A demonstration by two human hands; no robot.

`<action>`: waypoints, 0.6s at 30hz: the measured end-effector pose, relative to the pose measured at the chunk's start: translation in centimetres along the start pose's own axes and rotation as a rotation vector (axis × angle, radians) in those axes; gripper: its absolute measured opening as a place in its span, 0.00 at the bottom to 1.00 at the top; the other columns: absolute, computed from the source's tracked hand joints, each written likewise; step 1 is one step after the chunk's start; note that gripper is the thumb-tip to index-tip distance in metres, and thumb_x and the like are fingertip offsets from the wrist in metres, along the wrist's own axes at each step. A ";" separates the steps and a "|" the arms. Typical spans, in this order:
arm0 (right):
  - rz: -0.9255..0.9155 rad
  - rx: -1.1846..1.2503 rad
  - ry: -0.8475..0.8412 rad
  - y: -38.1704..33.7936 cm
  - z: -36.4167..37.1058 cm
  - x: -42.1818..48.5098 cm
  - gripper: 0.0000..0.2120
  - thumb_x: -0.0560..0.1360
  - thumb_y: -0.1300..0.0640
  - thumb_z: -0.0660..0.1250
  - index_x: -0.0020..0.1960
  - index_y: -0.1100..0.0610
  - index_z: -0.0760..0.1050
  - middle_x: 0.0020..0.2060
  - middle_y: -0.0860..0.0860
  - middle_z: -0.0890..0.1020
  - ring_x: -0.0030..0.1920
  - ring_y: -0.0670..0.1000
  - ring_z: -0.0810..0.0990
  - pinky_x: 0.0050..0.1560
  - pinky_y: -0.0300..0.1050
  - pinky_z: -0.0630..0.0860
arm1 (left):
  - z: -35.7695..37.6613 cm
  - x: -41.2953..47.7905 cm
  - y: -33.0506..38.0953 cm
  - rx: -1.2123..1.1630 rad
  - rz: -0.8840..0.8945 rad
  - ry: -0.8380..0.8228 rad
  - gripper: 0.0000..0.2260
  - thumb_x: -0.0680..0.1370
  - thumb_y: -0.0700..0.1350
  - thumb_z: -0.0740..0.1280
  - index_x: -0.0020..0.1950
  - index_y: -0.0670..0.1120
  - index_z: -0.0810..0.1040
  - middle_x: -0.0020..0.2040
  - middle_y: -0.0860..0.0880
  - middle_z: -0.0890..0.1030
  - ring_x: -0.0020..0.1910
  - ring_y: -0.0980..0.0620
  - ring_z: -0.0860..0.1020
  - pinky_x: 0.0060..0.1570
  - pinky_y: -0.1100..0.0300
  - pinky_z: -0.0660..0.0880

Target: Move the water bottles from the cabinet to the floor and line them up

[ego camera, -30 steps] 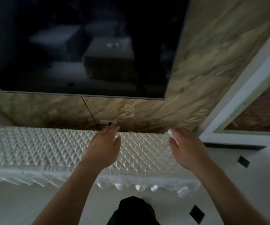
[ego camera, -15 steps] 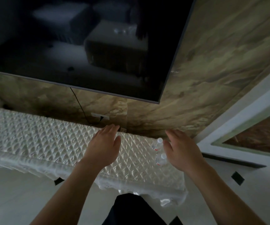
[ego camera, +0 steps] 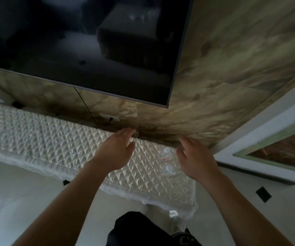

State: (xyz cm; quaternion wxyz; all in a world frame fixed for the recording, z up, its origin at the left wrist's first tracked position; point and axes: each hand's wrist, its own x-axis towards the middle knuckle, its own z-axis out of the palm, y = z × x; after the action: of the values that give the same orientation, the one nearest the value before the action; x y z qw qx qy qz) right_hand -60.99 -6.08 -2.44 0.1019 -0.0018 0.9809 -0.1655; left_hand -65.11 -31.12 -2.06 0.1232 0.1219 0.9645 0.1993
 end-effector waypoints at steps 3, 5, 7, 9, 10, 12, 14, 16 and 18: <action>0.003 0.044 -0.029 1.9 1.1 0.0 0.23 0.81 0.47 0.54 0.72 0.56 0.66 0.66 0.54 0.74 0.65 0.55 0.72 0.63 0.50 0.69 | 1.8 0.7 1.1 -0.029 0.000 -0.043 0.23 0.82 0.51 0.57 0.77 0.51 0.60 0.77 0.52 0.63 0.74 0.53 0.63 0.69 0.59 0.60; 0.007 0.061 -0.046 3.0 2.1 0.0 0.22 0.81 0.48 0.55 0.71 0.56 0.66 0.67 0.54 0.73 0.66 0.55 0.70 0.63 0.49 0.68 | 3.1 1.5 1.4 -0.042 -0.010 -0.078 0.23 0.82 0.51 0.57 0.78 0.52 0.59 0.77 0.52 0.63 0.74 0.53 0.63 0.68 0.61 0.60; 0.009 0.079 -0.070 4.0 3.1 0.4 0.22 0.81 0.48 0.55 0.71 0.56 0.66 0.67 0.54 0.74 0.66 0.54 0.70 0.63 0.48 0.68 | 4.4 2.3 1.4 -0.054 -0.033 -0.113 0.23 0.82 0.52 0.58 0.77 0.52 0.60 0.77 0.52 0.64 0.74 0.52 0.64 0.68 0.59 0.61; 0.016 0.097 -0.104 5.2 4.5 1.4 0.23 0.80 0.47 0.55 0.72 0.56 0.65 0.67 0.53 0.74 0.66 0.53 0.71 0.64 0.48 0.68 | 6.0 3.0 1.3 -0.068 -0.045 -0.136 0.24 0.82 0.52 0.59 0.77 0.51 0.60 0.76 0.52 0.64 0.73 0.51 0.66 0.68 0.57 0.63; 0.021 0.106 -0.106 5.5 4.9 1.7 0.23 0.80 0.47 0.55 0.72 0.55 0.65 0.68 0.53 0.74 0.67 0.53 0.71 0.65 0.48 0.68 | 6.5 3.0 1.3 -0.071 -0.035 -0.141 0.24 0.81 0.52 0.60 0.77 0.51 0.60 0.76 0.52 0.65 0.71 0.51 0.68 0.68 0.56 0.64; 0.045 0.131 -0.111 6.6 6.2 3.0 0.24 0.80 0.46 0.55 0.73 0.55 0.64 0.68 0.53 0.73 0.68 0.54 0.71 0.64 0.49 0.68 | 8.7 3.3 1.1 -0.086 -0.033 -0.164 0.25 0.80 0.52 0.62 0.77 0.52 0.60 0.76 0.52 0.65 0.71 0.51 0.69 0.68 0.57 0.65; 0.087 0.155 -0.107 7.6 7.4 4.5 0.24 0.80 0.46 0.57 0.73 0.55 0.64 0.68 0.55 0.73 0.68 0.55 0.70 0.63 0.49 0.69 | 11.5 3.5 0.8 -0.104 -0.043 -0.194 0.27 0.79 0.53 0.63 0.77 0.52 0.59 0.76 0.53 0.64 0.73 0.53 0.66 0.69 0.58 0.63; 0.119 0.168 -0.108 8.8 8.9 6.1 0.23 0.80 0.46 0.57 0.72 0.55 0.65 0.67 0.56 0.73 0.66 0.56 0.71 0.59 0.49 0.69 | 14.5 3.7 0.4 -0.141 -0.067 -0.218 0.30 0.78 0.54 0.65 0.77 0.53 0.58 0.76 0.54 0.64 0.73 0.54 0.64 0.69 0.59 0.62; 0.127 0.174 -0.125 10.2 10.9 7.8 0.24 0.80 0.46 0.57 0.72 0.55 0.64 0.67 0.56 0.72 0.66 0.56 0.70 0.59 0.50 0.68 | 17.7 4.1 0.1 -0.184 -0.101 -0.237 0.32 0.77 0.56 0.67 0.77 0.54 0.58 0.76 0.54 0.64 0.73 0.54 0.65 0.67 0.61 0.63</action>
State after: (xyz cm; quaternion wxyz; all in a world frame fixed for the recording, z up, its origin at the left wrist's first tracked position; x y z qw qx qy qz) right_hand -66.10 -0.24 -17.38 0.1731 0.0590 0.9527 -0.2427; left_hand -63.88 -23.62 -18.55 0.2565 0.0842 0.9258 0.2645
